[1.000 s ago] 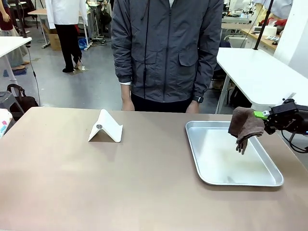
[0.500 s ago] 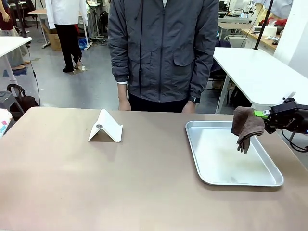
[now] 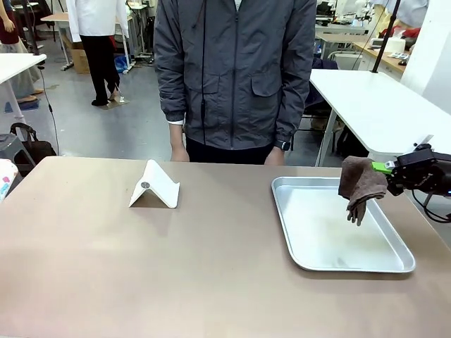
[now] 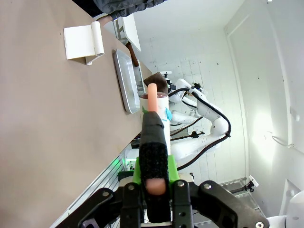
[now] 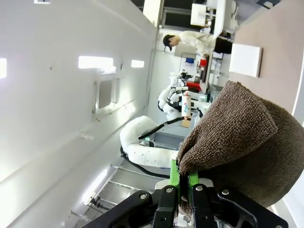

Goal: Clean the surface of the table.
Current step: Return the Lint Roller and towel to their original positions.

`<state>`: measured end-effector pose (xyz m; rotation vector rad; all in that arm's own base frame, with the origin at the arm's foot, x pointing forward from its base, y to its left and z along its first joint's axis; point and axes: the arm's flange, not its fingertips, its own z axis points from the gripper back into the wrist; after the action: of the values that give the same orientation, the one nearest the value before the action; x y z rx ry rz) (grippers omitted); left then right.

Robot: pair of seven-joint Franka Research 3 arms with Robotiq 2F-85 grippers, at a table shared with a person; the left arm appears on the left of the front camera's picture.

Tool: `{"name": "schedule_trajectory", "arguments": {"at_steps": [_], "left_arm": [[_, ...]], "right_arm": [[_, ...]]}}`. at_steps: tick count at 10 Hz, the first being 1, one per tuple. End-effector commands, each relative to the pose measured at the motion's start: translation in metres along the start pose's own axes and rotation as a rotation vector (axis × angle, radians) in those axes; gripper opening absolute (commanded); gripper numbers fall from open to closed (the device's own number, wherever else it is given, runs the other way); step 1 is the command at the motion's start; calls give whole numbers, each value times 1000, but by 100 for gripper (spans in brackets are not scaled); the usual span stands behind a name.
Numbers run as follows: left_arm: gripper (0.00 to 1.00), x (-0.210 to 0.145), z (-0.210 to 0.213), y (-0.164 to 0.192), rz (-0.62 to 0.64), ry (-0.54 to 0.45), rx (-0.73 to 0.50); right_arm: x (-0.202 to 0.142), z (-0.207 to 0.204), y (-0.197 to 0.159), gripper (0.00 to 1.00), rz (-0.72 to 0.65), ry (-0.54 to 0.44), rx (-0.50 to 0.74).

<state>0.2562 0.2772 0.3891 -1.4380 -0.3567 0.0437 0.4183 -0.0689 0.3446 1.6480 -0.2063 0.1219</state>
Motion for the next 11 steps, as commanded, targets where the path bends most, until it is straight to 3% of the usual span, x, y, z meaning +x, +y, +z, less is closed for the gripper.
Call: {"name": "schedule_trajectory", "arguments": {"at_steps": [1, 3, 4, 6, 8, 9, 11], "left_arm": [[22, -1, 0, -3, -5, -7, -5], [22, 1, -7, -15, 6, -8, -39], [22, 9, -23, -32, 7, -53, -9], [22, 32, -79, -74, 33, -100, 76], [22, 54, -143, -104, 55, -77, 176], [22, 65, -180, -122, 16, -78, 257], [22, 76, -241, -156, -75, -6, 353]], "right_arm": [[2, -1, 3, 8, 12, 8, 9], [2, -7, 1, 8, 34, -8, -61], [7, -25, 4, 8, 108, 38, -68], [21, -66, 6, 8, 190, 121, -102], [37, -116, -4, 8, 240, 180, -122], [49, -140, -10, 8, 309, 152, -161], [65, -189, -24, 8, 333, 212, -189]]}}
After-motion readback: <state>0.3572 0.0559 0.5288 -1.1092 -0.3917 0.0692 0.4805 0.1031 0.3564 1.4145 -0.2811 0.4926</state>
